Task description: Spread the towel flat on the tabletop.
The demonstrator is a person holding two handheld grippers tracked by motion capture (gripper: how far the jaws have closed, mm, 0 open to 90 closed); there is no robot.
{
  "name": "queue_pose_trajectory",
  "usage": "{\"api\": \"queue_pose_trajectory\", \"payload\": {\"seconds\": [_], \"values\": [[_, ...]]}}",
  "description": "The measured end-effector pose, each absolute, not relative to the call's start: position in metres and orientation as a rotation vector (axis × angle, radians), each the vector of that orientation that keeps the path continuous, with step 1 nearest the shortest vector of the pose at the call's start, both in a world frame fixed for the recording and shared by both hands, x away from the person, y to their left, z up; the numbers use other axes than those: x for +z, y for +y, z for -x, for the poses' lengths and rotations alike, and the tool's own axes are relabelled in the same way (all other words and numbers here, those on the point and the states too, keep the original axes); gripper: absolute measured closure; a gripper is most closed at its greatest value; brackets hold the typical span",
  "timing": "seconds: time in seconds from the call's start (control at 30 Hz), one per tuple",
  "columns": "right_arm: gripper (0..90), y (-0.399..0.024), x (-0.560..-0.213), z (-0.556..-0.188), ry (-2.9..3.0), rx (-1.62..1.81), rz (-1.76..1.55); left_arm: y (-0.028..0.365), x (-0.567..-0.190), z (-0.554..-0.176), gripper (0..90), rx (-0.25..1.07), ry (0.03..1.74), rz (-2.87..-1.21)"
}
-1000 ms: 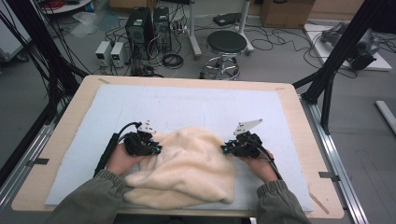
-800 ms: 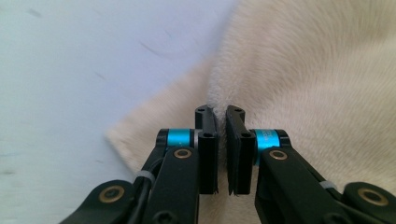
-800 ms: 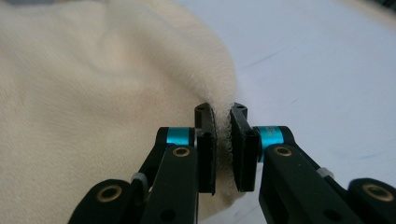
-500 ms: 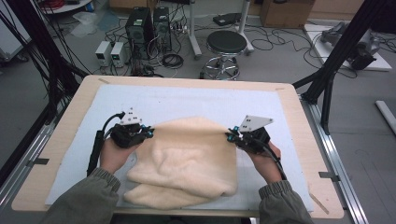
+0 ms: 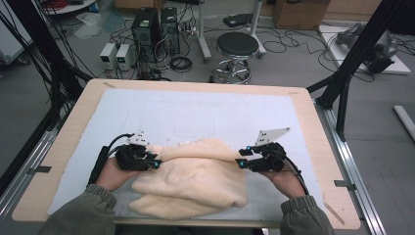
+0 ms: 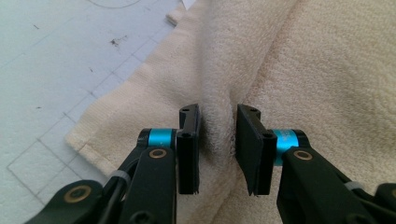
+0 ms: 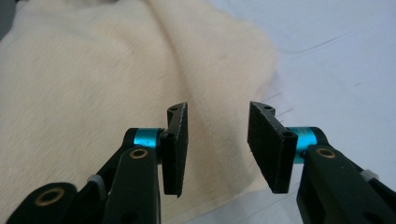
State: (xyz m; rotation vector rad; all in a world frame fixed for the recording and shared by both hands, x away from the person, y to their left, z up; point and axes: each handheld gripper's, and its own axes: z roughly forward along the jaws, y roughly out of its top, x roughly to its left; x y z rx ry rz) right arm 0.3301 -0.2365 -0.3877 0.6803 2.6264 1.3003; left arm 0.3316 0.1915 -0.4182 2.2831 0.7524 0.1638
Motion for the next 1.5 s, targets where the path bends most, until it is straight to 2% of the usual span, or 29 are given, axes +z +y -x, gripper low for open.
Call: {"api": "queue_pose_trajectory", "payload": {"seconds": [0.13,0.17,0.2,0.3,0.37,0.57,0.67,0.7,0.73,0.77,0.8,0.83,0.87,0.93,1.1,1.5], "values": [[53.4,-0.224,-0.400,-0.345,2.664,1.213,-0.712,0.189,-0.421,-0.333,72.2,0.186,0.755,-2.286],[59.9,-0.217,-0.410,-0.351,2.703,1.138,-0.720,0.190,-0.421,-0.334,76.1,0.195,0.752,-2.288],[59.9,-0.217,-0.410,-0.351,2.703,1.138,-0.720,0.190,-0.420,-0.334,76.1,0.197,0.749,-2.290],[77.1,-0.213,-0.416,-0.353,2.739,1.174,-0.693,0.192,-0.417,-0.332,81.7,0.231,0.752,-2.282],[80.5,-0.212,-0.413,-0.350,2.754,1.181,-0.664,0.193,-0.415,-0.332,83.3,0.255,0.754,-2.270],[83.3,-0.218,-0.397,-0.351,2.750,1.218,-0.630,0.195,-0.397,-0.347,84.5,0.351,0.813,-2.173],[84.3,-0.217,-0.374,-0.375,2.647,1.172,-0.660,0.189,-0.375,-0.378,84.8,0.417,0.868,-2.089],[84.0,-0.216,-0.350,-0.404,2.525,1.171,-0.722,0.185,-0.365,-0.393,84.4,0.455,0.884,-2.059],[84.0,-0.216,-0.350,-0.404,2.525,1.171,-0.722,0.183,-0.356,-0.406,84.4,0.493,0.887,-2.041],[82.4,-0.216,-0.341,-0.416,2.466,1.159,-0.761,0.178,-0.344,-0.426,82.4,0.574,0.898,-2.027],[69.7,-0.216,-0.328,-0.434,2.371,1.145,-0.824,0.175,-0.337,-0.439,71.4,0.636,0.957,-2.024],[53.9,-0.217,-0.322,-0.447,2.308,1.133,-0.876,0.174,-0.332,-0.450,59.7,0.637,1.024,-2.024],[49.0,-0.217,-0.320,-0.455,2.283,1.154,-0.952,0.176,-0.330,-0.455,54.1,0.594,1.049,-2.000],[48.2,-0.214,-0.323,-0.459,2.327,1.180,-0.943,0.179,-0.333,-0.452,55.6,0.569,1.036,-1.975],[47.2,-0.205,-0.348,-0.440,2.436,1.166,-0.883,0.188,-0.354,-0.431,54.4,0.501,0.998,-2.002],[44.5,-0.206,-0.369,-0.361,2.507,1.237,-0.727,0.201,-0.373,-0.353,48.6,0.439,0.810,-2.018]]}}
